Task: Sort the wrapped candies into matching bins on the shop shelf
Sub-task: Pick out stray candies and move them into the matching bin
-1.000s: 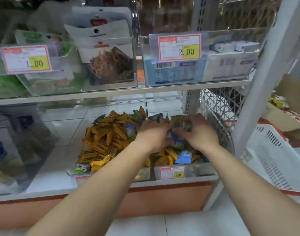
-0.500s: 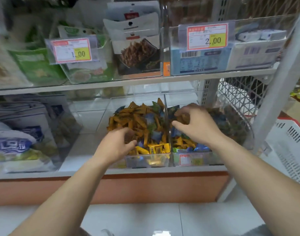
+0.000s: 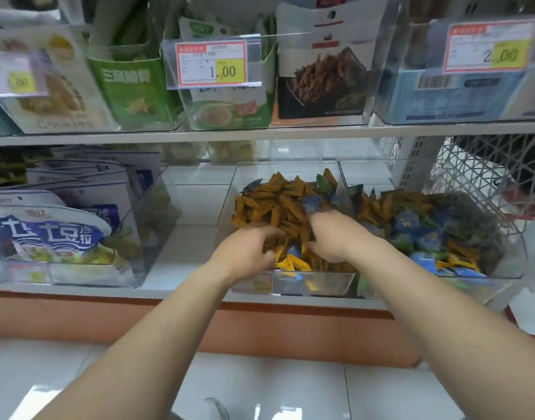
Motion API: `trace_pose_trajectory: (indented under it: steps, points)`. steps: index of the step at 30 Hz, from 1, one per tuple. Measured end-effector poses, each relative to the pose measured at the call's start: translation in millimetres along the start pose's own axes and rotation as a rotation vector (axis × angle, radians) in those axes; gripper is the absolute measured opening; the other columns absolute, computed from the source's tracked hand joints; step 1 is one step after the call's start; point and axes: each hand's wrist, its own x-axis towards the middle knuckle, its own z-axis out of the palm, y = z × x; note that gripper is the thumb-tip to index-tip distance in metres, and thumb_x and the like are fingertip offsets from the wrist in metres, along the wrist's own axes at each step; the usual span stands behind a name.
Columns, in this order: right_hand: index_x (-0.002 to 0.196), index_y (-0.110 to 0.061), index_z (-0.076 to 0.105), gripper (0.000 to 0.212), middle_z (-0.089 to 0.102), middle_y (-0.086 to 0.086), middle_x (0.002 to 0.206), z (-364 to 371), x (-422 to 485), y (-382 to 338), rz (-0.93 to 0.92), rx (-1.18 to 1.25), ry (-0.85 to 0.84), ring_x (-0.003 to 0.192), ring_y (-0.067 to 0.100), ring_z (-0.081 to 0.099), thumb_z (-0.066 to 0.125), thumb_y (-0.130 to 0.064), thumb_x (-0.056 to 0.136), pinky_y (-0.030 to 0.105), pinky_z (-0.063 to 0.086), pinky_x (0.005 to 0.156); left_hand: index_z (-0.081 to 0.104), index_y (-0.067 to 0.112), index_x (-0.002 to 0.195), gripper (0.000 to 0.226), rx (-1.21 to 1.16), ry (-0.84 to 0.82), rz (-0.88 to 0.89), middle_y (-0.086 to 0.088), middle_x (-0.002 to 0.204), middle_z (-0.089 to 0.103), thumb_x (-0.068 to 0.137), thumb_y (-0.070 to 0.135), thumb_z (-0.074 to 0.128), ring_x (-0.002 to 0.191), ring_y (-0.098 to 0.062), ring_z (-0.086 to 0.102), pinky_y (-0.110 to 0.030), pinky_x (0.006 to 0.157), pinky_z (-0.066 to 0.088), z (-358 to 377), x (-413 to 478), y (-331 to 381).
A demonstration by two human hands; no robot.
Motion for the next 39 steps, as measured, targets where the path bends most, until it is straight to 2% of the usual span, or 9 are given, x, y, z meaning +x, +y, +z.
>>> trace_pose_trajectory:
  steps: [3, 7, 12, 16, 20, 25, 28, 33, 39]
  points:
    - [0.126, -0.010, 0.053, 0.036, 0.060, 0.011, 0.120, 8, 10, 1, 0.028, 0.082, -0.093, 0.110, 0.030, 0.058, 0.063, -0.022, 0.094, 0.038, 0.051, 0.094, 0.064, 0.033, 0.127, 0.044, -0.050, -0.065, 0.016, 0.010, 0.131, 0.063, 0.084, 0.029, 0.059, 0.115, -0.012, 0.058, -0.023, 0.088, 0.046, 5, 6, -2]
    - [0.122, -0.010, 0.054, 0.033, 0.060, 0.011, 0.114, 14, 15, 2, 0.099, 0.126, -0.079, 0.107, 0.029, 0.059, 0.065, -0.016, 0.091, 0.033, 0.051, 0.085, 0.070, 0.034, 0.115, 0.035, -0.055, -0.043, -0.009, 0.009, 0.118, 0.068, 0.089, 0.050, 0.053, 0.105, -0.014, 0.061, -0.032, 0.087, 0.051, 9, 14, -5]
    - [0.125, -0.010, 0.054, 0.051, 0.062, 0.011, 0.116, 13, 11, 0, 0.133, 0.144, 0.015, 0.109, 0.030, 0.060, 0.078, -0.021, 0.081, 0.035, 0.053, 0.088, 0.075, 0.024, 0.098, 0.018, -0.084, 0.074, 0.017, 0.007, 0.097, 0.072, 0.088, 0.031, 0.061, 0.089, -0.014, 0.065, -0.029, 0.073, 0.053, 16, 30, 4]
    - [0.119, -0.014, 0.059, 0.045, 0.061, 0.010, 0.115, 2, 2, 1, 0.061, 0.095, 0.135, 0.106, 0.031, 0.060, 0.071, -0.007, 0.077, 0.039, 0.054, 0.085, 0.071, 0.026, 0.114, 0.029, -0.177, -0.005, -0.001, 0.007, 0.114, 0.071, 0.088, 0.021, 0.060, 0.103, -0.013, 0.063, -0.017, 0.073, 0.043, 17, 39, -2]
    - [0.117, -0.024, 0.061, 0.048, 0.061, 0.005, 0.113, -13, -11, 7, 0.021, -0.075, 0.276, 0.101, 0.031, 0.062, 0.083, -0.034, 0.075, 0.039, 0.054, 0.078, 0.068, 0.031, 0.122, 0.032, -0.188, -0.075, 0.047, 0.011, 0.121, 0.068, 0.090, 0.029, 0.065, 0.104, -0.005, 0.058, -0.007, 0.071, 0.037, 16, 42, -7]
    - [0.117, -0.024, 0.063, 0.045, 0.065, 0.003, 0.115, -22, -19, 30, 0.006, 0.129, 0.392, 0.103, 0.025, 0.062, 0.079, -0.044, 0.080, 0.035, 0.051, 0.082, 0.070, 0.032, 0.114, 0.024, -0.102, -0.084, 0.023, 0.008, 0.117, 0.069, 0.091, 0.034, 0.066, 0.105, -0.015, 0.061, -0.029, 0.087, 0.051, 17, 46, 2]
    - [0.120, -0.026, 0.064, 0.042, 0.069, 0.000, 0.114, -19, -21, 40, -0.019, 0.233, 0.401, 0.101, 0.020, 0.062, 0.077, -0.040, 0.084, 0.034, 0.052, 0.083, 0.072, 0.034, 0.107, 0.019, 0.085, -0.065, 0.050, 0.006, 0.108, 0.070, 0.090, 0.035, 0.062, 0.102, -0.020, 0.062, -0.032, 0.079, 0.052, 16, 48, 7]
    - [0.119, -0.028, 0.066, 0.039, 0.069, -0.005, 0.111, -10, -27, 48, -0.042, 0.368, 0.374, 0.095, 0.012, 0.063, 0.077, -0.040, 0.084, 0.028, 0.052, 0.080, 0.067, 0.045, 0.114, 0.026, 0.278, -0.105, 0.015, 0.004, 0.120, 0.056, 0.088, 0.047, 0.061, 0.127, -0.029, 0.036, -0.040, 0.088, 0.043, 16, 51, 4]
    - [0.124, -0.030, 0.064, 0.048, 0.069, -0.007, 0.116, -10, -30, 45, -0.068, 0.469, 0.392, 0.097, 0.007, 0.063, 0.079, -0.043, 0.081, 0.014, 0.048, 0.077, 0.076, 0.031, 0.086, 0.011, 0.125, -0.009, 0.059, 0.011, 0.087, 0.059, 0.079, 0.040, 0.077, 0.094, -0.016, 0.057, -0.031, 0.071, 0.048, 7, 50, 7]
